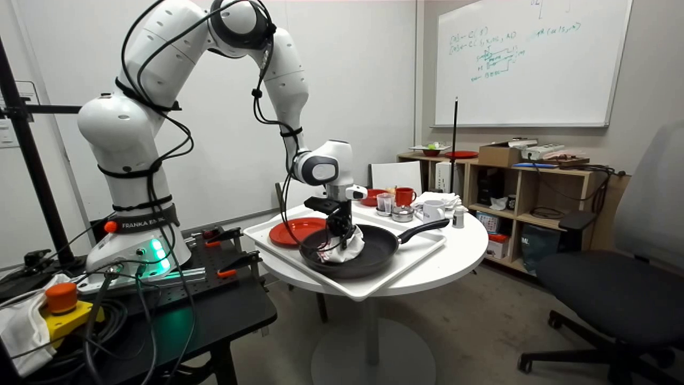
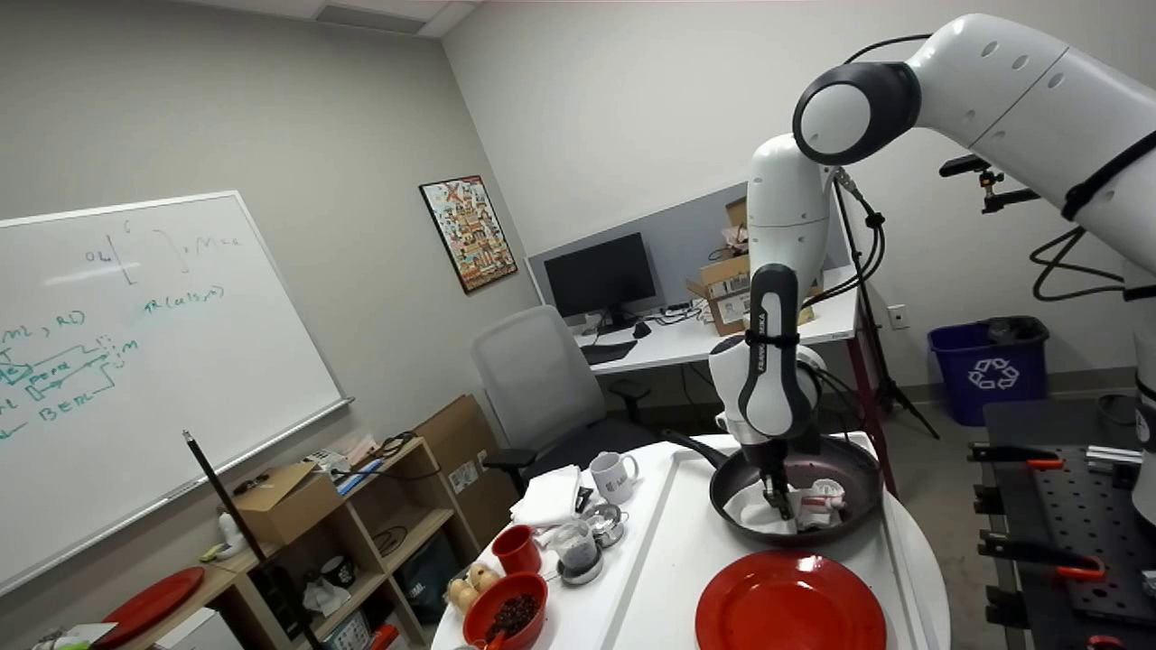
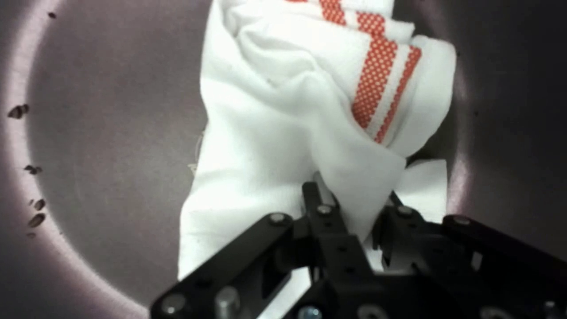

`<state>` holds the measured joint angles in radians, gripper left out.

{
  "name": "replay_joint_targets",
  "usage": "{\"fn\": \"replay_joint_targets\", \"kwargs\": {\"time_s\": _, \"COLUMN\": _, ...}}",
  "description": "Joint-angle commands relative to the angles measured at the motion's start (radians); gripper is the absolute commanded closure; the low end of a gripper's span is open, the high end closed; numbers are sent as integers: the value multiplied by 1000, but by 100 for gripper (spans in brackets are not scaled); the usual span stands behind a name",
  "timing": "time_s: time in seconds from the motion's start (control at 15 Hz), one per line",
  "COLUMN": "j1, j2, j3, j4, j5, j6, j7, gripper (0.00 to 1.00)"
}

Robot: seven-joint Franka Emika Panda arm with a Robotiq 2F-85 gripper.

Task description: Use the towel to wipe the pan.

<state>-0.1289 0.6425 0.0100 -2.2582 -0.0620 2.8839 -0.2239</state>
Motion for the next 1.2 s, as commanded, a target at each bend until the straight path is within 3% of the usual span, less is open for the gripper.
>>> {"fn": "replay_joint_targets", "kwargs": {"time_s": 0.0, "j1": -13, "j2": 19, "j3": 17, "j4": -101, "j5": -45, "j6": 56, "j7": -56, "gripper": 95}}
{"fn": "replay_joint_targets", "kwargs": {"time_s": 0.4, "j1": -97, "j2": -21, "j3": 69, "j4": -171, "j5": -33, "j6": 60, "j7": -136, "gripper": 95}}
{"fn": "replay_joint_targets", "kwargs": {"time_s": 1.13, "j1": -269, "j2": 8, "j3": 113, "j4": -93, "j5": 100, "j6": 64, "j7": -101, "gripper": 95}}
